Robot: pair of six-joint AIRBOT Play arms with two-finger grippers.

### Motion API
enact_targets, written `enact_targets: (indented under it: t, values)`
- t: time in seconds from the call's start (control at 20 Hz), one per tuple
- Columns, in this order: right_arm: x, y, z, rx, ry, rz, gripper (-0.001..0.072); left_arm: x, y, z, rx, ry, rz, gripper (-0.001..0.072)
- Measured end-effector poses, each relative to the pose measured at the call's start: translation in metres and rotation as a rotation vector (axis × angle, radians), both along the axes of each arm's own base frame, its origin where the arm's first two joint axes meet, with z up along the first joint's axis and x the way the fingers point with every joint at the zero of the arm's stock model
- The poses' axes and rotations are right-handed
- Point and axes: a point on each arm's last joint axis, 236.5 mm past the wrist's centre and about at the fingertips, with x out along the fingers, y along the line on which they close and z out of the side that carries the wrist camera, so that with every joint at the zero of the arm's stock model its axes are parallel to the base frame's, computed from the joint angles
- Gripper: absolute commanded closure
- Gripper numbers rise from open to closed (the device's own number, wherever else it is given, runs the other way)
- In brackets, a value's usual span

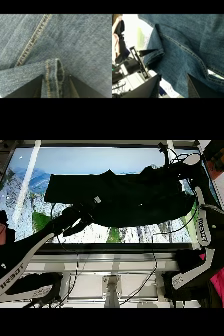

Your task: Fold the clothes and pants, and hang the long-sleeved shirts on hangers.

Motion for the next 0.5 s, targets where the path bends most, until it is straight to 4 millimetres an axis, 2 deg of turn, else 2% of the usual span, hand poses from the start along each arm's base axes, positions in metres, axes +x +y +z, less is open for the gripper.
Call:
enact_targets:
  t: [0.05, 0.15, 0.3, 0.35, 0.45, 0.5]
  values:
    - [-0.001, 0.000, 0.000, 0.000, 0.002, 0.003, 0.0343, 0.003, 0.002, 0.000, -0.003, -0.004, 0.010, 0.0449]
    - [-0.001, 0.000, 0.000, 0.000, 0.004, 0.005, 0.0343, 0.008, 0.008, 0.001, -0.014, -0.009, 0.035, 0.0695]
    - [-0.002, 0.000, 0.000, 0.000, 0.006, 0.008, 0.0347, 0.012, 0.013, 0.003, -0.019, -0.011, 0.056, 0.0696]
    - [-0.002, 0.000, -0.001, -0.001, 0.007, 0.008, 0.0396, 0.011, 0.016, 0.005, -0.016, -0.009, 0.066, 0.0697]
    - [-0.002, -0.003, -0.001, -0.002, 0.008, 0.003, 0.0619, 0.006, 0.030, 0.015, 0.011, 0.007, 0.100, 0.0697]
    - [-0.002, -0.006, -0.001, -0.003, 0.013, 0.003, 0.0689, 0.002, 0.045, 0.022, 0.038, 0.021, 0.131, 0.0697]
